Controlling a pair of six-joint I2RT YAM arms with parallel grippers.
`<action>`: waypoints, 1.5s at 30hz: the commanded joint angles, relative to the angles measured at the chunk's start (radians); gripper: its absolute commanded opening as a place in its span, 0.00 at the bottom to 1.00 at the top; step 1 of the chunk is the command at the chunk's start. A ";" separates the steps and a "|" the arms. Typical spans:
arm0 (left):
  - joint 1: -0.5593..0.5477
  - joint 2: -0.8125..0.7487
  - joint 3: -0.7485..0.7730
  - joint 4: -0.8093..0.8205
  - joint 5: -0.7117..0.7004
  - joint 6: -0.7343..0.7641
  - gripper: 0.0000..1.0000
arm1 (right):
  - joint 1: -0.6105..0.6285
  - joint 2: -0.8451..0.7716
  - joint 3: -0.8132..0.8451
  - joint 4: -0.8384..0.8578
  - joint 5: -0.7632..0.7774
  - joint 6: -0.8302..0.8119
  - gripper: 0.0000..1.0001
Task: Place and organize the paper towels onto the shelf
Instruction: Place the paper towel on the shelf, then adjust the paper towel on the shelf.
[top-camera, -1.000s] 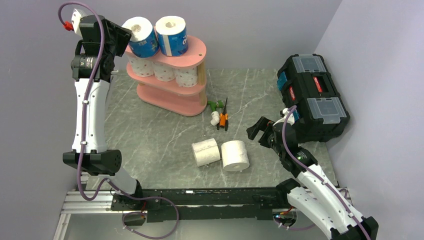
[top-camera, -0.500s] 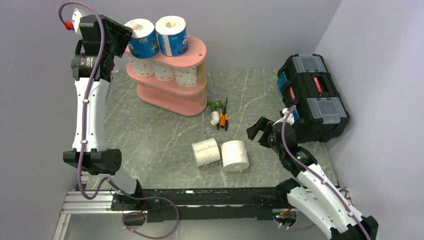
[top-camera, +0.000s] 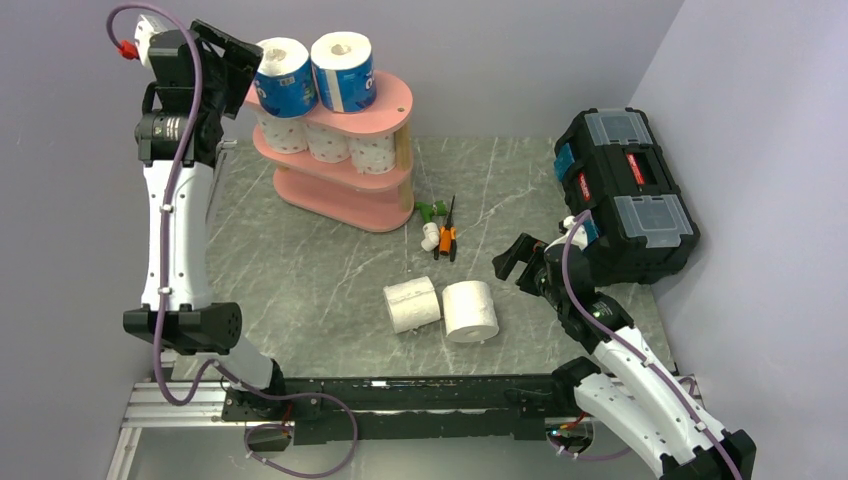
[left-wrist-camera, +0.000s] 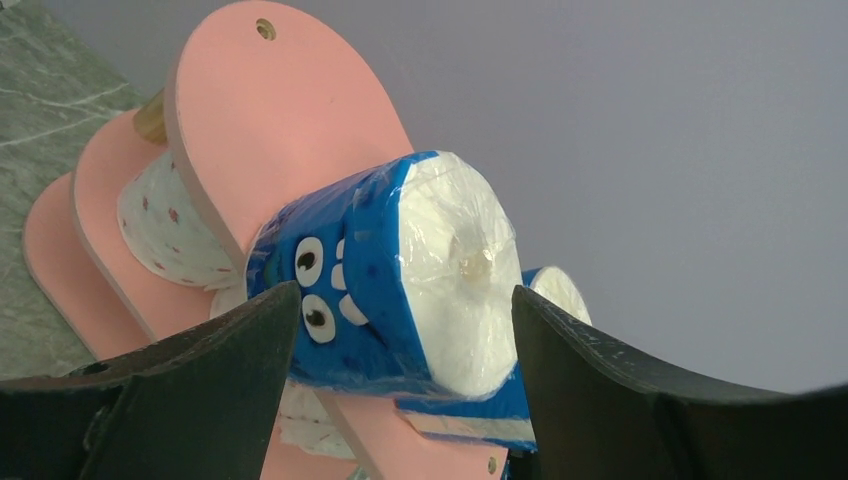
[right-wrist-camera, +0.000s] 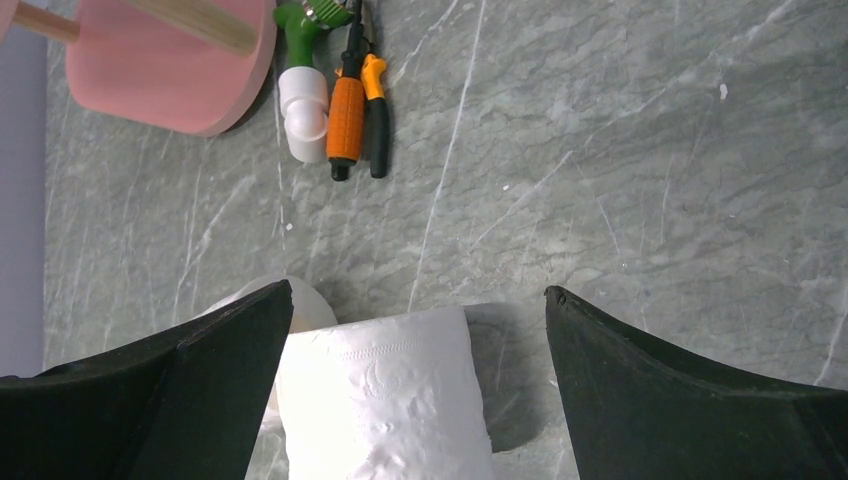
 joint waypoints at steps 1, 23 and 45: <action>0.035 -0.111 -0.042 0.059 0.001 0.021 0.82 | -0.004 -0.006 0.014 0.030 -0.013 -0.013 1.00; 0.177 -0.284 -0.591 0.500 0.415 0.174 0.00 | -0.003 -0.017 0.020 0.042 -0.062 -0.024 0.98; 0.176 -0.109 -0.509 0.576 0.512 0.132 0.00 | -0.002 0.031 0.035 0.060 -0.051 -0.033 0.97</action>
